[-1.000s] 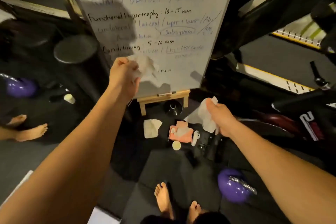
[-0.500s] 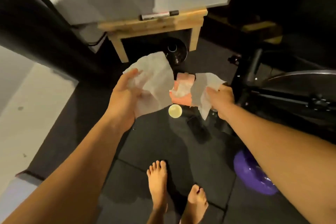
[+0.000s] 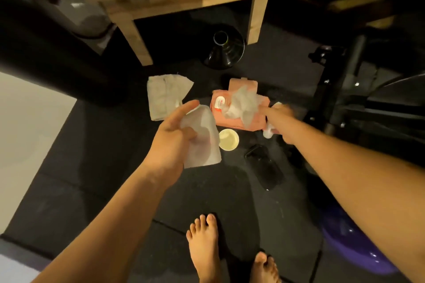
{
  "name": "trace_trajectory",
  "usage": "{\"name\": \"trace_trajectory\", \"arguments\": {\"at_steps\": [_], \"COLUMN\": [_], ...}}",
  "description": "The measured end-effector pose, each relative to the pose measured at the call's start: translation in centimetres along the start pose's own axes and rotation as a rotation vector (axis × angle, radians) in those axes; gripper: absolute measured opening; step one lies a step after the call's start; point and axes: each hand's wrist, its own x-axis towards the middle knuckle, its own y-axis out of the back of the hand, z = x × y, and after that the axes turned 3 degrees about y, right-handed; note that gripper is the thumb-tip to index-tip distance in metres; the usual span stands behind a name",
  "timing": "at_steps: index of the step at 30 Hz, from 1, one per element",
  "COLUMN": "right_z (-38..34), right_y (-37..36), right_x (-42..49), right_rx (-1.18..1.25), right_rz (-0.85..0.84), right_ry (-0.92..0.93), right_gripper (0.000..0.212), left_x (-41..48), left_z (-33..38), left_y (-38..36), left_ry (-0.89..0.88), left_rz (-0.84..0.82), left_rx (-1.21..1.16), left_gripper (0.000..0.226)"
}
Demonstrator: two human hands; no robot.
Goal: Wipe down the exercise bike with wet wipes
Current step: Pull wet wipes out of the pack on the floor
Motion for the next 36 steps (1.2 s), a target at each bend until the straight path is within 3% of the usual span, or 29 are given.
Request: {"name": "trace_trajectory", "arguments": {"at_steps": [5, 7, 11, 14, 18, 22, 25, 28, 30, 33, 36], "right_z": [-4.6, -7.7, -11.7, -12.9, -13.3, -12.3, -10.0, -6.9, -5.3, -3.6, -2.6], "right_y": [6.1, 10.6, 21.0, 27.8, 34.1, 38.9, 41.3, 41.6, 41.4, 41.9, 42.7], "right_x": [-18.3, -27.0, -43.0, -52.6, -60.6, -65.7, -68.6, -70.9, -72.2, -73.1, -73.8], "right_rx": [0.604, 0.745, 0.714, 0.576, 0.526, 0.577, 0.487, 0.348, 0.391, 0.545, 0.839], "right_rz": [-0.635, -0.652, -0.207, 0.057, 0.310, 0.358, 0.324, 0.291, 0.393, 0.689, 0.774], "right_ry": [-0.026, 0.088, 0.440, 0.656, 0.867, 0.892, 0.911, 0.923, 0.938, 0.988, 0.860], "right_gripper": [0.073, 0.058, 0.013, 0.013, 0.029, 0.042, 0.050, 0.027, 0.013, 0.012, 0.011], "left_x": [-11.7, -18.3, -31.5, -40.6, -50.0, -55.7, -58.0, -58.7, -59.3, -60.5, -61.2], "left_z": [9.8, 13.8, 20.5, 25.0, 29.3, 31.6, 32.3, 31.7, 31.3, 31.4, 31.1], "left_y": [-2.8, -4.0, -7.4, -12.0, -18.6, -22.6, -23.1, -22.5, -22.3, -23.3, -24.6], "left_ry": [-0.070, -0.144, -0.384, -0.565, -0.789, -0.961, -1.095, -1.142, -1.101, -1.040, -0.964], "left_rz": [-0.201, -0.294, -0.301, -0.234, -0.186, -0.204, -0.211, -0.239, -0.290, -0.490, -0.765], "left_rx": [0.048, 0.075, 0.222, 0.183, 0.037, 0.162, 0.238, 0.326, 0.347, 0.477, 0.702], "left_gripper": [0.067, 0.071, 0.056, 0.029, 0.026, 0.026, 0.020, 0.016, 0.012, 0.019, 0.015]}}
